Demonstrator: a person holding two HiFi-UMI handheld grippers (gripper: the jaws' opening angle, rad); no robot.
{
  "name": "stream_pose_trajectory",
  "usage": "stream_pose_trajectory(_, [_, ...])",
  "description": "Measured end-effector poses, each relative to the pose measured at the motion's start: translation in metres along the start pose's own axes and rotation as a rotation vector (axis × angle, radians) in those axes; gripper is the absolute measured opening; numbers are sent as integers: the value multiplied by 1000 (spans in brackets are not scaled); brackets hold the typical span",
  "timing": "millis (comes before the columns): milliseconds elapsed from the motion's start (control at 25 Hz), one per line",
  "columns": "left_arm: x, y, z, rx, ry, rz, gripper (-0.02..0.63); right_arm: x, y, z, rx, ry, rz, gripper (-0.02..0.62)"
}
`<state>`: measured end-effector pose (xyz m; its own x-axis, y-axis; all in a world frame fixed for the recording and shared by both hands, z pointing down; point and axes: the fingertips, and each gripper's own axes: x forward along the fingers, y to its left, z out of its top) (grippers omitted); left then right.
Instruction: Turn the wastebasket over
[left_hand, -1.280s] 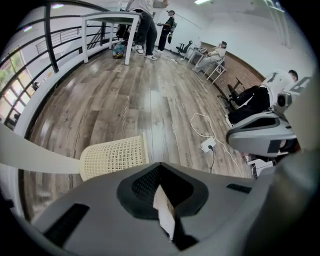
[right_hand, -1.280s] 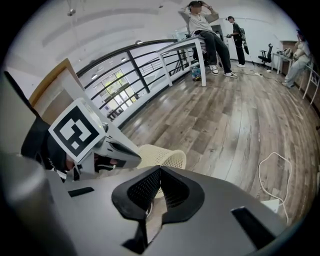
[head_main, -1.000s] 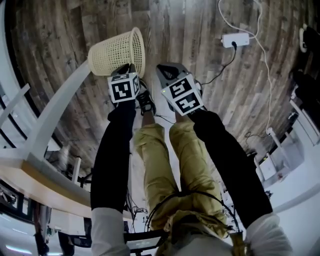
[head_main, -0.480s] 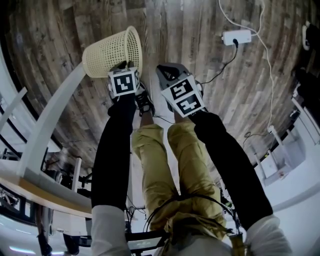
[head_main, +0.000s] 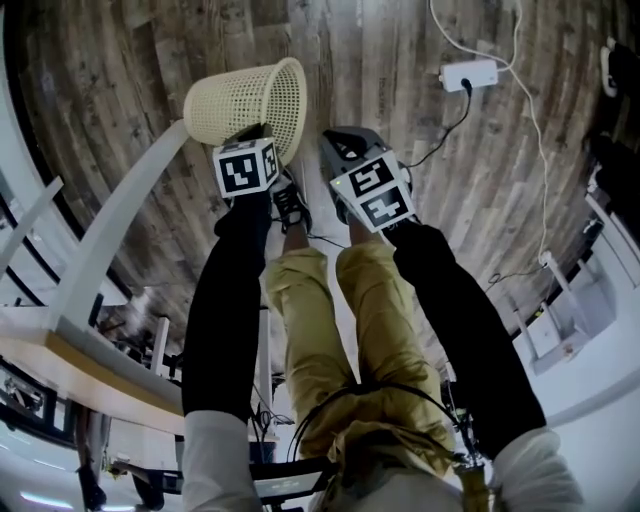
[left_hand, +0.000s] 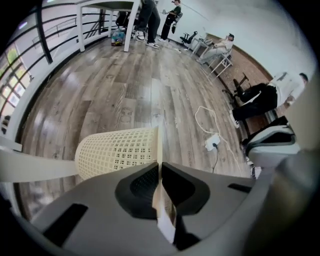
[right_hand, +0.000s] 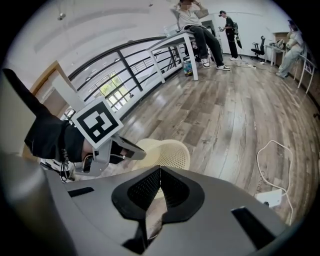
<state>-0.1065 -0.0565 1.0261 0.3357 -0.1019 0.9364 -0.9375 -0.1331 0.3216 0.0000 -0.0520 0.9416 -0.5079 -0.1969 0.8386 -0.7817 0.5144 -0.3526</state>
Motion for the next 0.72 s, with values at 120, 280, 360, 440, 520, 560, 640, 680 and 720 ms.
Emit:
stream_pose_trajectory(120, [-15,-22,10,-68,-49,-138,25,-13,1,6,1,1,-8,21])
stream_pose_trajectory(280, [-26,-49,22,-194,-98,-375,25,-25,-3,13,1,-11,-21,21])
stream_pose_trajectory(360, [-23,-51,23,-249,-105,-453,25,-25,-7,14,5,-19,-28,21])
stream_pose_trajectory(440, [-16,-45,21,-287,-110,-494,25,-23,-12,12,13,-24,-33,21])
stream_pose_trajectory(520, [-13,-34,20,-317,-132,-514,26,-22,-13,8,16,-24,-32,21])
stream_pose_trajectory(560, [-14,-28,20,-329,-148,-519,26,-21,-12,6,14,-21,-30,21])
stream_pose_trajectory(640, [-17,-11,16,-347,-167,-502,27,-20,-9,-1,12,-8,-25,21])
stream_pose_trajectory(680, [-18,0,13,-353,-167,-479,26,-20,-7,-4,13,0,-24,21])
stream_pose_trajectory(720, [-19,13,9,-357,-160,-444,26,-19,-6,-7,13,7,-23,21])
